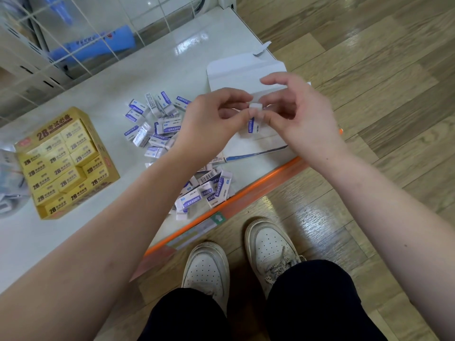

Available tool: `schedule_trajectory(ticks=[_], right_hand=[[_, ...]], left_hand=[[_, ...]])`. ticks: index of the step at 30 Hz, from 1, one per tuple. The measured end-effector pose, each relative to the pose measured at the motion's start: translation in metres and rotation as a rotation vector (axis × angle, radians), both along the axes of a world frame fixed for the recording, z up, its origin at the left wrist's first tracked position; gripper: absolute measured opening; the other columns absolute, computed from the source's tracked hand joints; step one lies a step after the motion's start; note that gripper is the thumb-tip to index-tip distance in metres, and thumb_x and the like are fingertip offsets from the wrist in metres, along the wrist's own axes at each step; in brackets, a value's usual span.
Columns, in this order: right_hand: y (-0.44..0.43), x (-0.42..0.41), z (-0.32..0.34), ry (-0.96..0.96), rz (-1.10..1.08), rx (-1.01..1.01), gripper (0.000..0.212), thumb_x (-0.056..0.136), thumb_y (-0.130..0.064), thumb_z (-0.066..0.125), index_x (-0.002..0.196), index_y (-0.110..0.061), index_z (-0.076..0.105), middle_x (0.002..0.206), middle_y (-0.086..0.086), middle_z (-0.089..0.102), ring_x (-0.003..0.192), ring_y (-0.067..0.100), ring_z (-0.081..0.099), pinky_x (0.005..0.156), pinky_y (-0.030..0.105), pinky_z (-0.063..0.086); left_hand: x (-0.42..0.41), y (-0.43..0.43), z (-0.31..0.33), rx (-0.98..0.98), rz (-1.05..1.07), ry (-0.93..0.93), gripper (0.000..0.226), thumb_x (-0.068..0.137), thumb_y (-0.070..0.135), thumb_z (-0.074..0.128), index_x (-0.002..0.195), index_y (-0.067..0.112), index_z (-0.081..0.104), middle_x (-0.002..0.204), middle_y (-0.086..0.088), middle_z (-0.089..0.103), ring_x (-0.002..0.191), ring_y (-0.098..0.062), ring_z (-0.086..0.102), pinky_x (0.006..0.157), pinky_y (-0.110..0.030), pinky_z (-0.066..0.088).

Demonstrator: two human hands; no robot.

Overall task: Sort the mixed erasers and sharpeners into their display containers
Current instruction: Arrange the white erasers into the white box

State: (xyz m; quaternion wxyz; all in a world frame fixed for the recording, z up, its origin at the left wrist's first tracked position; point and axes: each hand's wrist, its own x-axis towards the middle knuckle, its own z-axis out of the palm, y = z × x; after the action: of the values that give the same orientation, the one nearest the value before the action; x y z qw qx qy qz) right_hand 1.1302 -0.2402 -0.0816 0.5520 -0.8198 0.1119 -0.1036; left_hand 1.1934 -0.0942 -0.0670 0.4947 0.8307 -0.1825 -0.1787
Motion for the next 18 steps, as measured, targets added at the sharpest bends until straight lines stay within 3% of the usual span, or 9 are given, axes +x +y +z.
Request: schedule_trajectory(ticks=[5,8,10,13,15,18], right_hand=[[-0.004,-0.002,-0.002,-0.028,-0.011,-0.020,0.043,0.077,-0.009,0.072,0.108,-0.029,0.050,0.089,-0.004,0.057,0.078,0.010,0.064,0.076,0.022,0.050],[0.000,-0.002,-0.007,-0.081,0.019,-0.281,0.039,0.074,-0.015,0.072,0.111,-0.015,0.059,0.091,0.001,0.057,0.080,0.013,0.058,0.077,0.025,0.050],[0.000,-0.001,-0.007,-0.131,0.011,-0.421,0.033,0.076,-0.014,0.067,0.109,-0.009,0.062,0.094,0.005,0.062,0.082,0.013,0.058,0.078,0.022,0.047],[-0.015,0.001,-0.004,-0.055,0.012,-0.589,0.032,0.081,-0.009,0.063,0.113,-0.007,0.063,0.101,0.010,0.067,0.094,0.026,0.059,0.083,0.024,0.037],[-0.031,0.003,-0.006,0.029,0.052,-0.718,0.029,0.082,-0.004,0.060,0.111,-0.007,0.065,0.102,0.010,0.067,0.099,0.033,0.052,0.081,0.024,0.030],[-0.039,0.005,-0.012,0.123,0.090,-0.832,0.030,0.084,-0.001,0.056,0.111,-0.009,0.066,0.108,0.009,0.061,0.101,0.032,0.044,0.079,0.025,0.028]], left_hand=[[-0.001,0.000,0.000,-0.082,0.057,0.085,0.012,0.084,0.014,0.070,0.082,0.025,0.068,0.075,0.009,0.070,0.077,-0.007,0.069,0.081,-0.022,0.055],[-0.001,-0.002,0.001,-0.186,0.146,0.205,0.011,0.083,0.011,0.070,0.079,0.021,0.067,0.073,0.002,0.072,0.076,-0.013,0.071,0.081,-0.030,0.056],[-0.001,-0.003,0.000,-0.177,0.148,0.194,0.010,0.083,0.012,0.070,0.080,0.020,0.066,0.075,0.002,0.071,0.078,-0.010,0.070,0.082,-0.027,0.056],[0.001,-0.002,-0.005,0.155,0.009,-0.178,0.013,0.088,0.024,0.064,0.100,0.019,0.068,0.088,0.010,0.068,0.087,-0.003,0.063,0.086,-0.017,0.047],[0.001,0.000,-0.013,0.493,-0.183,-0.503,0.029,0.093,0.035,0.052,0.115,0.020,0.064,0.110,0.007,0.065,0.105,-0.014,0.056,0.096,-0.029,0.035],[-0.002,0.004,-0.019,0.682,-0.345,-0.597,0.038,0.097,0.040,0.040,0.125,0.024,0.059,0.128,0.007,0.056,0.119,-0.019,0.048,0.103,-0.035,0.024]])
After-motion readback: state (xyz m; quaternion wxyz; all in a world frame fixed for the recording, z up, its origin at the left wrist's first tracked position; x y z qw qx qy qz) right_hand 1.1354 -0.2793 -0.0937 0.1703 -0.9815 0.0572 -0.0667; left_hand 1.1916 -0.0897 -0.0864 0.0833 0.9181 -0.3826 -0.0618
